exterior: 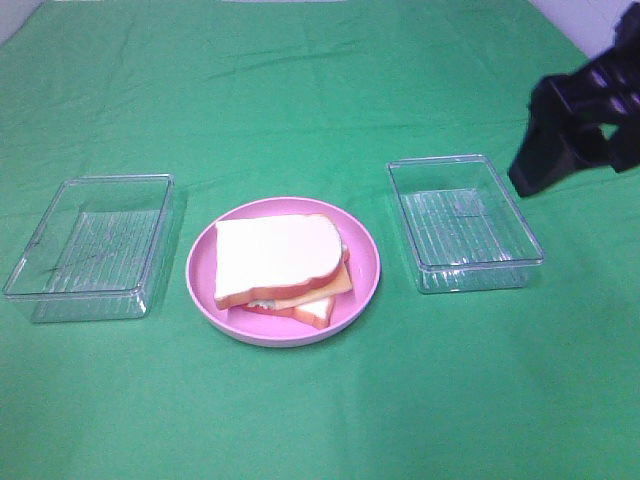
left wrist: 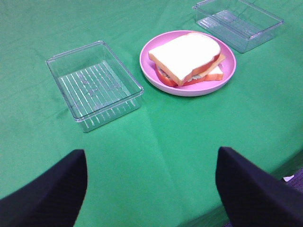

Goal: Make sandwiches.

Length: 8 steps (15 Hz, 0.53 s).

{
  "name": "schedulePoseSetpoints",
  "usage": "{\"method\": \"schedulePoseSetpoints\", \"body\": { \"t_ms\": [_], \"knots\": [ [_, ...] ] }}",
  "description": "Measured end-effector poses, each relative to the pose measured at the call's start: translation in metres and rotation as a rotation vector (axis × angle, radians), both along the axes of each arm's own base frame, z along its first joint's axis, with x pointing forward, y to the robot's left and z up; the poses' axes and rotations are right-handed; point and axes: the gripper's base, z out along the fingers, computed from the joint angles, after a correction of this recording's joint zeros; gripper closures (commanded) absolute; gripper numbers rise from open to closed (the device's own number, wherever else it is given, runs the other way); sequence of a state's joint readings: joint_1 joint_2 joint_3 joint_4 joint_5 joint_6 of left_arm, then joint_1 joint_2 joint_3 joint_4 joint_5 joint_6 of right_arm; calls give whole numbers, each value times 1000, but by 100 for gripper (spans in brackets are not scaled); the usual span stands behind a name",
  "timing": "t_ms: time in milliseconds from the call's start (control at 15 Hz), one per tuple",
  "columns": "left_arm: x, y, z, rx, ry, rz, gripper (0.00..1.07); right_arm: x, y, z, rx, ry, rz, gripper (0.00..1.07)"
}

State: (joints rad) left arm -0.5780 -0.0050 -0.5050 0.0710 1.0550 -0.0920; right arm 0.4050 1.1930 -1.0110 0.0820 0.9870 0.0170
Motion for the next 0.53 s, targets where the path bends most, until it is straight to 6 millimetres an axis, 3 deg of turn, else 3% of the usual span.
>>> {"method": "schedulePoseSetpoints", "body": {
  "t_ms": [67, 200, 267, 533],
  "knots": [
    [0, 0, 0, 0, 0, 0, 34, -31, -13, -12, -8, 15, 1, 27],
    [0, 0, 0, 0, 0, 0, 34, -72, -31, -22, -6, 13, 5, 27],
    [0, 0, 0, 2, -1, -2, 34, -82, -35, -24, -5, 10, 6, 27],
    [-1, -2, 0, 12, -5, -32, 34, -152, -66, -40, 23, -136, 38, 27]
  ]
}}
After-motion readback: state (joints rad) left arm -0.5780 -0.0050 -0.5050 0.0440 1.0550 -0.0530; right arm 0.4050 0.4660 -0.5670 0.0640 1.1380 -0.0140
